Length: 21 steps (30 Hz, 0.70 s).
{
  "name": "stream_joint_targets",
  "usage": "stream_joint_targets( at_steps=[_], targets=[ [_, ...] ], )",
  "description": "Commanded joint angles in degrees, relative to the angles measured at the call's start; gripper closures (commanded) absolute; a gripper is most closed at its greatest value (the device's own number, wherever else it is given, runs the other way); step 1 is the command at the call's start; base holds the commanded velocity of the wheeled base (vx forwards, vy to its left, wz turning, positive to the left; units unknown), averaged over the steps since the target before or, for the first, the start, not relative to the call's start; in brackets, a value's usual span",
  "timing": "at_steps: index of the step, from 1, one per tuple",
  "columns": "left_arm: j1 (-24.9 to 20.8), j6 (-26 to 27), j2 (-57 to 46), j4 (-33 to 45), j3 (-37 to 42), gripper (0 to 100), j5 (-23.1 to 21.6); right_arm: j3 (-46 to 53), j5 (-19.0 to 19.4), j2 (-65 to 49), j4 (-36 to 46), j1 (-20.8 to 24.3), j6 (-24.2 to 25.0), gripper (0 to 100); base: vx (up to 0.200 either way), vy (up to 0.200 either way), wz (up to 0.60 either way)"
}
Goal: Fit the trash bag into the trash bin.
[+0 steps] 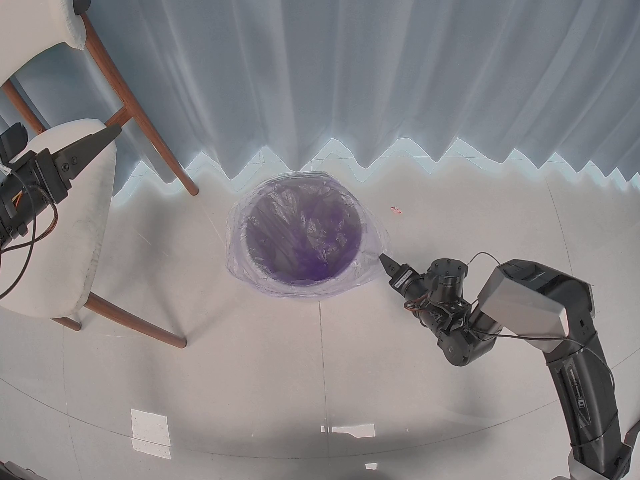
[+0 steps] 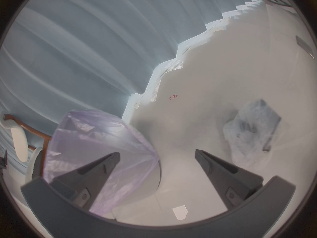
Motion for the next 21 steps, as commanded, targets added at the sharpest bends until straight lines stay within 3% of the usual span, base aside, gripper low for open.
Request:
stream_joint_targets(
  at_steps=[1, 4, 5, 7, 10, 13, 18, 21],
  targets=[
    [-0.5, 0.0, -2.7, 0.3, 2.8, 0, -0.3, 21.3, 5.2, -18.1, -7.4, 0.4, -2.5, 0, 0.0, 0.0, 0.0],
    [-1.0, 0.0, -3.0, 0.1, 3.5, 0, -0.3, 23.9, 6.0, -20.2, -8.1, 0.4, -4.2, 0, 0.0, 0.0, 0.0],
    [-1.2, 0.0, -4.3, -0.1, 5.0, 0, -0.3, 28.3, 6.8, -24.0, -9.8, 0.2, -11.3, 0, 0.0, 0.0, 0.0],
    [-1.4, 0.1, -5.3, 0.5, 6.0, 0, -0.4, 29.6, 6.8, -24.9, -10.5, 0.2, -16.7, 0, 0.0, 0.0, 0.0],
    [-2.5, 0.1, -6.0, 0.6, 7.0, 0, -0.4, 30.7, 6.8, -25.9, -11.9, 0.2, -19.9, 0, 0.2, 0.0, 0.0],
    [-5.3, -0.3, -5.3, 1.2, 6.3, 0, 0.1, 31.9, 6.9, -27.6, -13.2, 0.3, -19.7, 0, 0.2, 0.0, 0.0],
    [-9.8, -0.3, -2.5, 6.7, 4.8, 0, 3.5, 35.4, 6.8, -31.8, -14.2, 0.5, -15.2, 0, 0.0, 0.0, 0.0],
    [-11.0, -0.3, -2.1, 7.4, 4.5, 0, 3.2, 38.4, 6.8, -32.7, -15.8, 2.5, -15.0, 0, 0.0, 0.0, 0.0]
  ],
)
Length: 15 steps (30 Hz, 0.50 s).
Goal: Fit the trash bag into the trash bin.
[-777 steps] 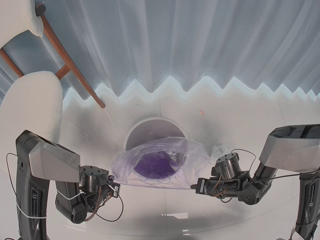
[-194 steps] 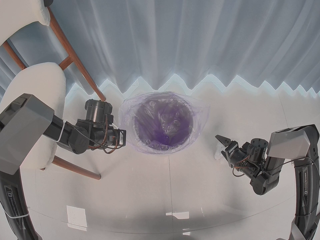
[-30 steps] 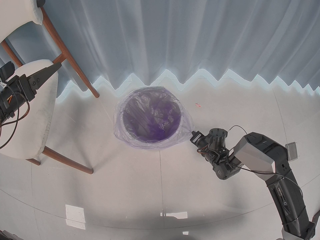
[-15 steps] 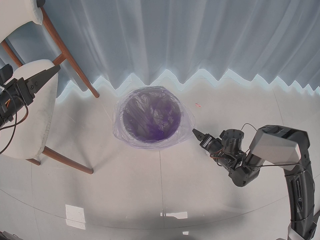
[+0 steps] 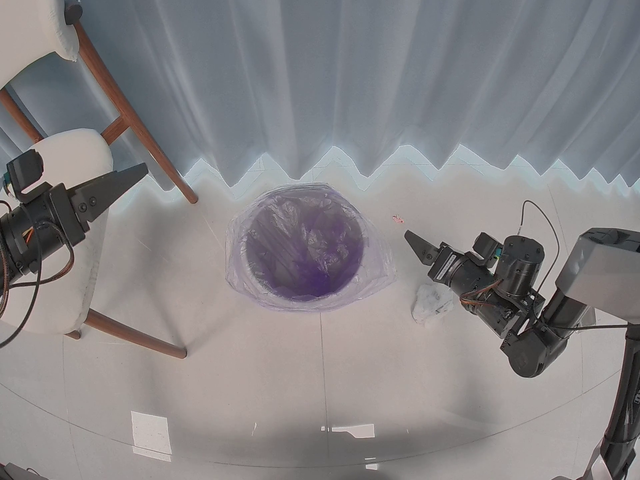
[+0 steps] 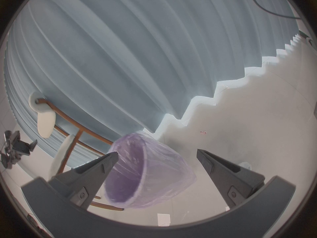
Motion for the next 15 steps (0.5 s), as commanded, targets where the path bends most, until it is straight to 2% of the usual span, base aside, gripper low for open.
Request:
stream_joint_targets(
  at_steps=[1, 3, 7, 8, 11, 13, 15],
  targets=[
    [-2.8, -0.1, 1.7, 1.3, -0.5, 0, 0.7, 5.7, 0.0, -4.8, -2.4, 3.2, 1.2, 0, 0.0, 0.0, 0.0],
    [-3.6, -0.2, 1.7, 1.5, 0.0, 0, 0.7, 7.3, -0.1, -4.4, -4.1, 4.7, 1.0, 0, 0.0, 0.0, 0.0],
    [-7.6, -2.0, 3.3, 7.6, -0.8, 0, 2.1, 8.0, -0.2, -3.1, -6.0, 5.3, 1.3, 0, 0.0, 0.0, 0.0],
    [-10.2, -4.8, 5.7, 12.2, -2.8, 0, 3.6, 8.3, -0.4, -2.8, -7.1, 5.2, 1.3, 0, 0.0, 0.0, 0.0],
    [-14.5, -14.2, 11.2, 17.7, -8.4, 0, 7.2, 8.9, -1.1, -3.5, -7.4, 4.8, 2.4, 0, 0.0, 0.0, 0.0],
    [-16.9, -20.4, 15.2, 18.1, -10.8, 0, 8.8, 9.0, -2.0, -4.1, -7.4, 4.7, 4.1, 0, 0.0, 0.0, 0.0],
    [-17.6, -23.5, 18.7, 18.1, -11.7, 0, 9.6, 9.4, -3.2, -4.6, -7.4, 4.6, 6.2, 0, 0.0, 0.0, 0.0]
  ],
)
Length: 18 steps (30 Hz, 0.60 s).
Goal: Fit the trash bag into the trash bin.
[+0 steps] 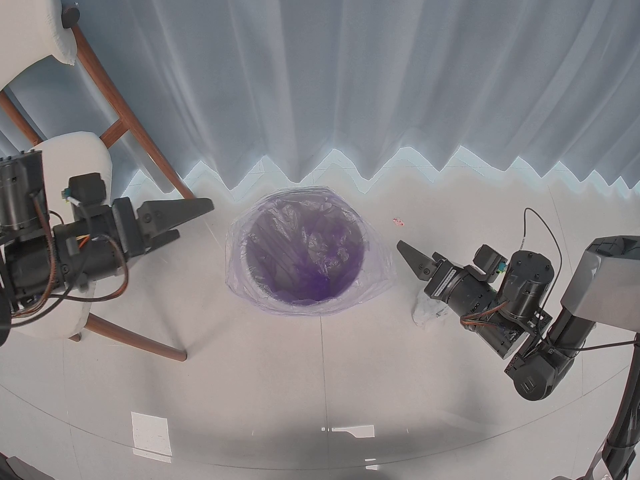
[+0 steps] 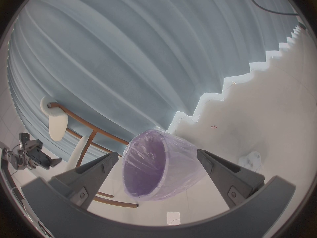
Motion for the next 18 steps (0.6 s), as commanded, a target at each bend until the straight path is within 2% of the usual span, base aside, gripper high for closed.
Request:
stream_joint_targets(
  at_steps=[1, 7, 10, 13, 18],
  targets=[
    [-6.0, -8.8, 14.9, 2.7, -6.6, 0, 3.4, 1.9, -2.3, -0.9, -1.1, -0.8, 5.4, 0, 0.0, 0.0, 0.0],
    [-6.7, -8.8, 25.6, -1.8, -8.0, 0, 3.6, 3.3, -1.5, 1.9, -1.1, -5.1, 10.0, 0, 0.0, 0.0, 0.0],
    [-7.4, -8.5, 33.3, -6.2, -9.7, 0, 6.6, 1.6, 0.4, 7.6, -1.1, -7.6, 16.7, 0, 0.0, 0.0, 0.0],
    [-8.6, -8.6, 37.9, -5.9, -13.7, 0, 10.2, -3.4, 0.4, 13.4, -1.1, -9.1, 22.4, 0, 0.0, 0.0, 0.0],
    [-10.3, -8.5, 39.9, -2.4, -16.8, 0, 14.5, -5.6, -0.2, 15.7, -1.1, -9.9, 27.5, 0, 0.0, 0.0, 0.0]
  ],
)
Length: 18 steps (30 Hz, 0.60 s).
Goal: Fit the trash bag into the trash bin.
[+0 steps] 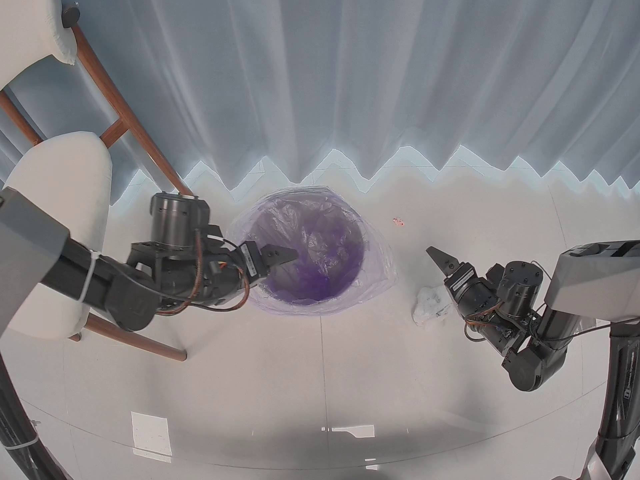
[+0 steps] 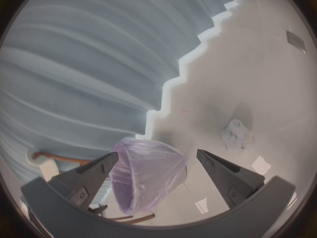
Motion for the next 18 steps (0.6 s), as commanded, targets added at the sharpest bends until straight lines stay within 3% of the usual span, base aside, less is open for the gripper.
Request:
stream_joint_targets(
  at_steps=[1, 8, 18],
  targets=[
    [-2.3, -0.2, 7.2, 3.7, -3.9, 0, 2.7, -3.0, 0.0, 7.1, -1.0, -2.3, 3.5, 0, 0.0, 0.0, 0.0],
    [-2.4, -0.7, 8.4, 14.6, -11.1, 0, 3.1, -7.1, -0.6, 10.6, -1.0, -3.1, 8.2, 0, 0.0, 0.0, 0.0],
    [-2.8, -3.2, 13.6, 16.4, -18.5, 0, 4.6, -8.1, -1.3, 11.5, -1.0, -3.3, 10.4, 0, 0.0, 0.0, 0.0]
  ],
)
